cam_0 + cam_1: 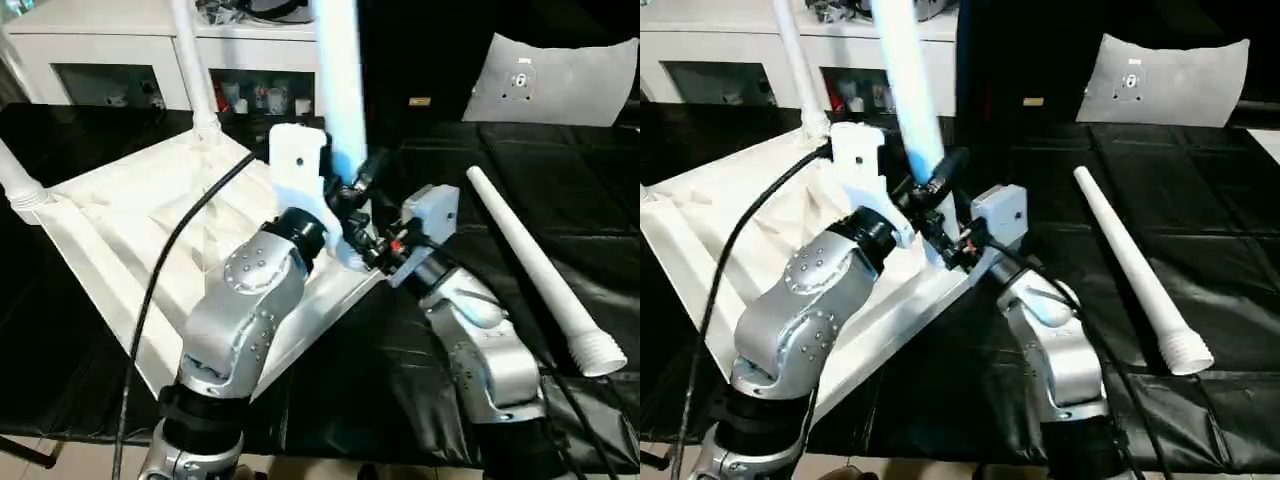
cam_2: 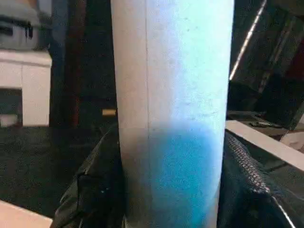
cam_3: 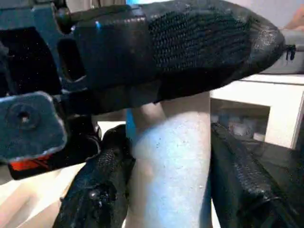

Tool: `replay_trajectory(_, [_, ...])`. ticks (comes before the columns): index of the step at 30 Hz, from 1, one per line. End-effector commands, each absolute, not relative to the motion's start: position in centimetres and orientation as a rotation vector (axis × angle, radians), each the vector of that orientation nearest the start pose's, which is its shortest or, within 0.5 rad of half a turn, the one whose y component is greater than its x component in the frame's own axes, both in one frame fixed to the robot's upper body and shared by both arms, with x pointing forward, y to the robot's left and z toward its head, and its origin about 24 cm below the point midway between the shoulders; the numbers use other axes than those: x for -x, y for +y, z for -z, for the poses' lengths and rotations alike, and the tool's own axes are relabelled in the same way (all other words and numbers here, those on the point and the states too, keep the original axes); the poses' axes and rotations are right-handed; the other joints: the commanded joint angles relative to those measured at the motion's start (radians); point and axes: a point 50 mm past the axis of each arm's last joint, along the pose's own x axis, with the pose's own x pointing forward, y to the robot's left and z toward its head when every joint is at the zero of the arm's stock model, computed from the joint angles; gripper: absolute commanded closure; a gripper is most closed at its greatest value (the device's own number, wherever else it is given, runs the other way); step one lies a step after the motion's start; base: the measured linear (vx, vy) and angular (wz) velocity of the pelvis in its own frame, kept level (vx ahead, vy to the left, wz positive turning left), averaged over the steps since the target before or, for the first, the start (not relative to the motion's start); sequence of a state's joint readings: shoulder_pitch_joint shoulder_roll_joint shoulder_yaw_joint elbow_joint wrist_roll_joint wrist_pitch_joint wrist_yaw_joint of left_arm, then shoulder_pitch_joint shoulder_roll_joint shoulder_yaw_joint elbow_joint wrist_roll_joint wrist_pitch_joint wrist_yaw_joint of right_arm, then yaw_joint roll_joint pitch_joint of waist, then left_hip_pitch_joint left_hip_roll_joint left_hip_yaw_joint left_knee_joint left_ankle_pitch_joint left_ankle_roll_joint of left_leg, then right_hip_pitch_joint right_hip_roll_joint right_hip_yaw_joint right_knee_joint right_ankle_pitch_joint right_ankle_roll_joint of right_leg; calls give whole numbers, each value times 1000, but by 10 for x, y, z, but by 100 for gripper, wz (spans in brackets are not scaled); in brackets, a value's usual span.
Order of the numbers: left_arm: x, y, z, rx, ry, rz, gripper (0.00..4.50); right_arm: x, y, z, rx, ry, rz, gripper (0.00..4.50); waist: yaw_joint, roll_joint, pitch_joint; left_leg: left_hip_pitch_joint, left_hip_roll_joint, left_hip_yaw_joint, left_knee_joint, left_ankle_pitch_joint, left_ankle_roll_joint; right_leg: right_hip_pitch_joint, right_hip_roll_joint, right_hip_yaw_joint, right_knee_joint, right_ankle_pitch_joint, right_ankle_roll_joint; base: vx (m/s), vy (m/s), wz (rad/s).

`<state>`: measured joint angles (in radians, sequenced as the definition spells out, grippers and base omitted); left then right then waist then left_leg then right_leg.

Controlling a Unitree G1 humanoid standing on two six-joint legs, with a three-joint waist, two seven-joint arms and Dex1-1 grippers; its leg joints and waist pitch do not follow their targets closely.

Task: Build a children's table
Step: Insert table leg to table base

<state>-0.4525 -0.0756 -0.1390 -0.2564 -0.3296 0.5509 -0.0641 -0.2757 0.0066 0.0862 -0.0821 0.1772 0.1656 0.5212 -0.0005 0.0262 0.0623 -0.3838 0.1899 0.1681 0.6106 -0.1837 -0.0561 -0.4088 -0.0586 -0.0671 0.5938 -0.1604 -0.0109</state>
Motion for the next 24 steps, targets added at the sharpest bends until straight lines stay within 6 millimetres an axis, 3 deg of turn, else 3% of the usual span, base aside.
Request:
replay_trajectory(1, [-303,69,-171,287,-95,397,252,-287,-86,-129,-166,-249,-671,259,-4,-8,-72,7,26,-10,-66,-234,31,49,-58,39,-87,-369,-106,0,0,0])
replay_trajectory(3, [-307,73,-173,286,-94,389,253,-288,-87,-129,-169,-247,-667,203,-3,-7,-72,7,26,-11,-67,-230,33,49,-57,39,-86,-355,-107,0,0,0])
replay_trajectory(4, [-308,75,-172,293,-90,389,253,-289,-87,-128,-171,-246,-667,189,0,-1,-73,7,26,-11,-66,-224,33,50,-59,39,-84,-342,-111,0,0,0])
replay_trajectory(12, [-316,86,-174,284,-79,367,253,-286,-85,-128,-269,-227,-695,118,-2,0,-74,8,26,-11,-68,-210,37,56,-56,39,-78,-286,-130,0,0,0])
replay_trajectory(16, [-320,92,-176,249,-87,392,255,-288,-98,-138,-375,-235,-695,90,2,-2,-76,13,27,-11,-67,-198,38,54,-57,40,-77,-285,-130,0,0,0])
replay_trajectory(17, [-322,95,-175,236,-77,432,255,-291,-106,-141,-417,-226,-688,81,5,-1,-76,15,28,-10,-67,-197,39,51,-58,41,-76,-277,-137,0,0,0])
replay_trajectory(18, [-324,99,-174,215,-69,441,255,-292,-112,-142,-444,-203,-708,67,5,4,-76,13,23,-11,-68,-192,42,56,-56,40,-74,-281,-135,0,0,0])
replay_trajectory(20, [-325,102,-173,201,-64,447,256,-292,-116,-143,-459,-187,-725,63,7,4,-77,17,26,-11,-66,-189,35,53,-56,40,-75,-272,-133,0,0,0])
replay_trajectory(23, [-325,108,-171,193,-43,557,257,-289,-125,-140,-426,-80,-841,36,9,3,-78,13,22,-9,-65,-172,34,61,-56,40,-71,-257,-143,0,0,0])
replay_trajectory(24, [-326,110,-173,202,-34,621,257,-284,-129,-137,-386,13,-951,27,10,-2,-79,12,22,-7,-63,-165,36,59,-59,41,-73,-255,-150,0,0,0])
